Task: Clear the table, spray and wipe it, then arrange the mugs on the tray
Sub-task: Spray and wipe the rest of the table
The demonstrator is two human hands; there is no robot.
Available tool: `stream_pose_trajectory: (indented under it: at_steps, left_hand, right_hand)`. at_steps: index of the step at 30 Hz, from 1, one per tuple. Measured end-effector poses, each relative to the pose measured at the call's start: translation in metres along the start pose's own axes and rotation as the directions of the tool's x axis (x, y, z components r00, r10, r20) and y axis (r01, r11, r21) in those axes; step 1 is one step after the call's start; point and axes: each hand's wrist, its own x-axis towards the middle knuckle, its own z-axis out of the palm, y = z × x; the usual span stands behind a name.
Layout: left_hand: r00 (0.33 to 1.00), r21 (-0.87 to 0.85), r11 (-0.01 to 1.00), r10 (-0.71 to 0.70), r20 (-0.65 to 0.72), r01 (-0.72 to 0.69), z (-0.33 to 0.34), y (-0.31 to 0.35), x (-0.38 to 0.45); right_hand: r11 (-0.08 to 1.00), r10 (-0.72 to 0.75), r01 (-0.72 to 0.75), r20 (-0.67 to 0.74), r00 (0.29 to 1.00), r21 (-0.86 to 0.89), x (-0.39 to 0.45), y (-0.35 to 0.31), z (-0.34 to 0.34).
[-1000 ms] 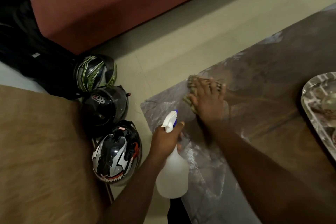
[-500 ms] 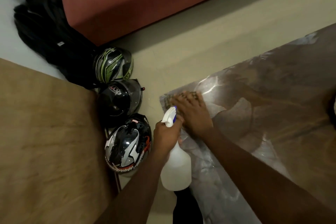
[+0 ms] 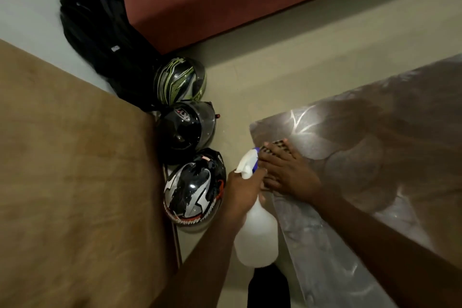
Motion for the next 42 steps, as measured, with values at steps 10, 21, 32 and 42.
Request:
stream_pose_trajectory:
  at_steps: [10,21,32,42]
  left_hand:
    - [1.0,0.083,0.996,-0.018,0.016,0.017,0.018,-0.011,-0.036]
    - [1.0,0.023,1.0,0.022,-0.003,-0.022,0.029,-0.047,-0.067]
    - [0.994,0.195,0.981,-0.028,0.101,0.007,0.065,-0.08,-0.125]
    - [0.996,0.072,0.996,-0.055,0.075,0.049,0.107,-0.105,-0.17]
  right_hand:
    - [0.973,0.223,-0.227,-0.106,0.969,-0.029,-0.05,-0.016,-0.001]
    - [0.798,0.603,-0.597,-0.151,0.783,0.085,-0.095,-0.056,0.0]
    - [0.452,0.888,-0.89,-0.117,0.444,0.059,-0.193,0.028,-0.038]
    - [0.913,0.403,-0.4,0.025,0.915,-0.078,-0.343,0.018,-0.017]
